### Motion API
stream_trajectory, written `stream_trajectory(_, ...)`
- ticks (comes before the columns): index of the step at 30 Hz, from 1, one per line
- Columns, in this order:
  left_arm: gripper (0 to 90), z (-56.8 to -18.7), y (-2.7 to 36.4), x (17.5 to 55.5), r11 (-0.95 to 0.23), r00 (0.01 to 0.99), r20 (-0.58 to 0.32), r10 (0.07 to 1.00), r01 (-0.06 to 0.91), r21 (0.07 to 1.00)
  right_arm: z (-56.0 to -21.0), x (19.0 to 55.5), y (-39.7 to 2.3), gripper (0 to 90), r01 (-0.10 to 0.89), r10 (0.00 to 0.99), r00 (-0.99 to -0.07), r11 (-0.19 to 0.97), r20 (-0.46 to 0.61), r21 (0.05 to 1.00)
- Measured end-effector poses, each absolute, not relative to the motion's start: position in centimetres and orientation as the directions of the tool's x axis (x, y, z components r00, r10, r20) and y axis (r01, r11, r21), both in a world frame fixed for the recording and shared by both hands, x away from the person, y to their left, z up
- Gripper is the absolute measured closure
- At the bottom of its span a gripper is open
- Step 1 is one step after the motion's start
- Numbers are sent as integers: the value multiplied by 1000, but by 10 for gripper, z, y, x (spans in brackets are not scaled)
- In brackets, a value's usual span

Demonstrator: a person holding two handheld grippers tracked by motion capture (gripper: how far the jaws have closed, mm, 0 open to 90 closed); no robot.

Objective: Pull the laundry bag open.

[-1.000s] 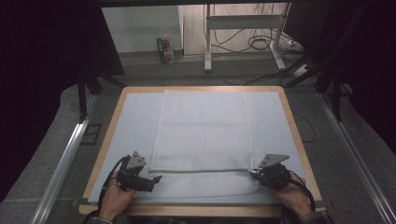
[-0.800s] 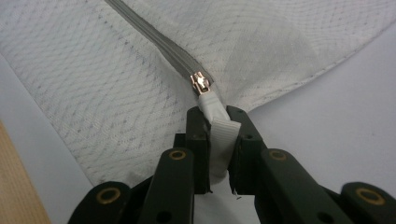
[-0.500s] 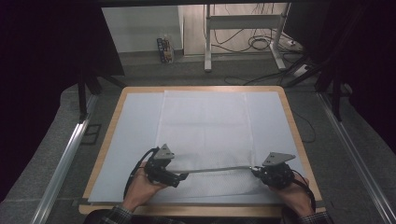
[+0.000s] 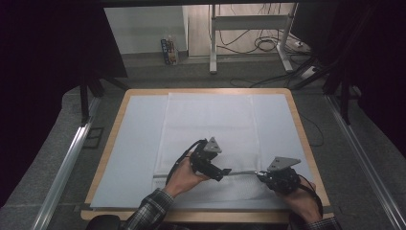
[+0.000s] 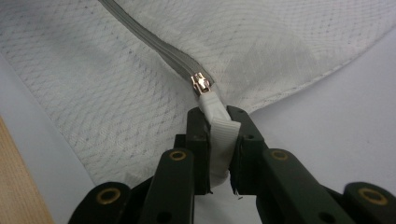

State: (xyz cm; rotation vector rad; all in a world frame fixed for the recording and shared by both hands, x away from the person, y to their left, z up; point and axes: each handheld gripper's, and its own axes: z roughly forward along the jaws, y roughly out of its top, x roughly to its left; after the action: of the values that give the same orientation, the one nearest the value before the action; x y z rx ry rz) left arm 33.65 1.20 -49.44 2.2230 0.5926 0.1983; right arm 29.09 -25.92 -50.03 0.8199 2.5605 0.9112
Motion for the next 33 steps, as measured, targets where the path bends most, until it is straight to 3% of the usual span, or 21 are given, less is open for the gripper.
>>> stream_trajectory(7,77,-489,-29,344,-596,913,-16,407,279,753,-501,291,-259,791,412,599,-795,644,-91,644)
stream_trajectory(15,77,-492,-60,350,-607,926,-30,376,270,748,-500,291,-258,784,412,596,-798,641,-82,647)
stream_trajectory(27,68,-501,-72,354,-596,926,-61,373,290,749,-500,292,-258,764,421,596,-801,629,-57,654)
stream_trajectory(31,92,-501,-73,352,-626,902,40,429,265,733,-500,292,-259,778,424,594,-803,620,-43,660)
stream_trajectory(33,89,-501,-69,354,-621,921,-1,390,264,738,-499,292,-260,782,424,592,-806,606,-26,673)
